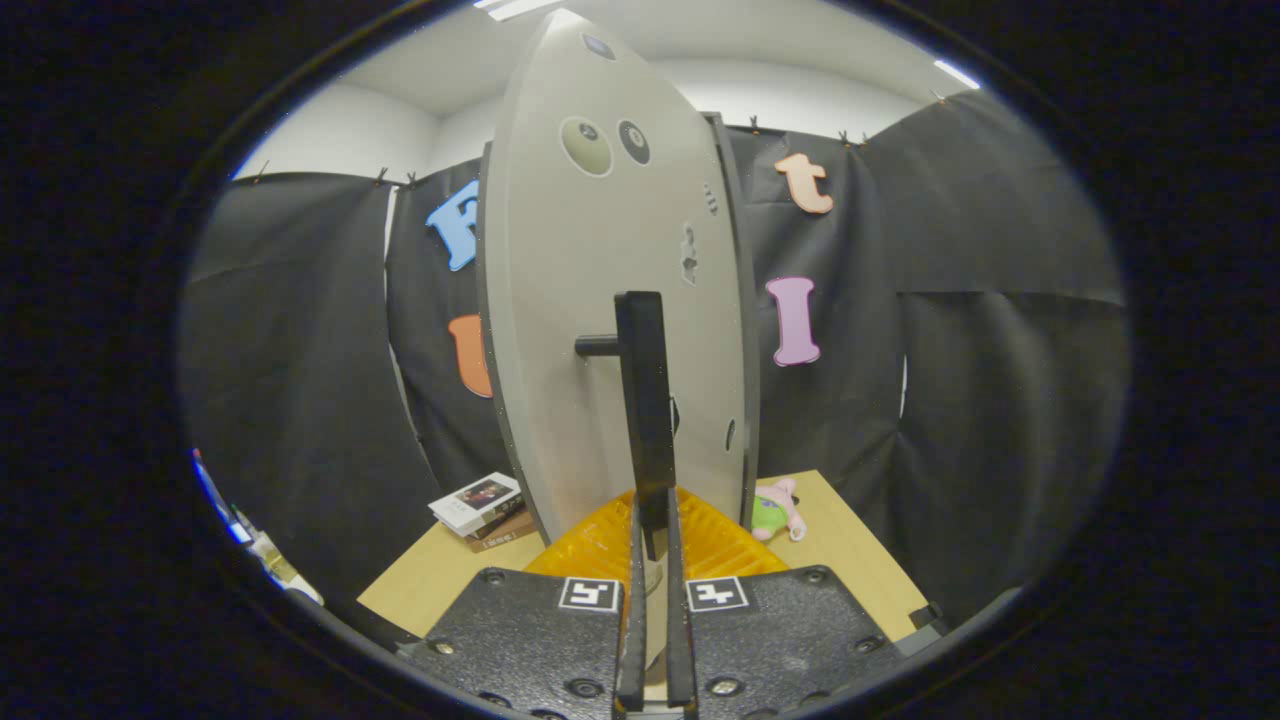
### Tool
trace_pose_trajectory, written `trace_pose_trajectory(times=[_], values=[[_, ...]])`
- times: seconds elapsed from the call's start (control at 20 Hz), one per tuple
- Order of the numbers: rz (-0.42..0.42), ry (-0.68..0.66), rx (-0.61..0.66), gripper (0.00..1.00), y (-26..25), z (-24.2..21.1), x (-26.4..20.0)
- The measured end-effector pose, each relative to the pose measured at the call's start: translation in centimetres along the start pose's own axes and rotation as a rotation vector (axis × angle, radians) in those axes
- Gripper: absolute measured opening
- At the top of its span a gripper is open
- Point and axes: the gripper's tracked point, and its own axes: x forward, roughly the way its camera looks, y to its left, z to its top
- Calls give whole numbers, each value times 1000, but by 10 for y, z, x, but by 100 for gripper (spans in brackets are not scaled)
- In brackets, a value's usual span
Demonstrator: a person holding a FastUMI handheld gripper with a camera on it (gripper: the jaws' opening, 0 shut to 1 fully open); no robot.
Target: Open the shoe cabinet door, grab the shoes and put them into the shoe cabinet, then close the shoe cabinet door.
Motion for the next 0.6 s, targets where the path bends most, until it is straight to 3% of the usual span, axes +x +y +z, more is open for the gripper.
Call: trace_pose_trajectory(times=[0.6], values=[[-176, -19, -27, 4, -61, 4, -9]])
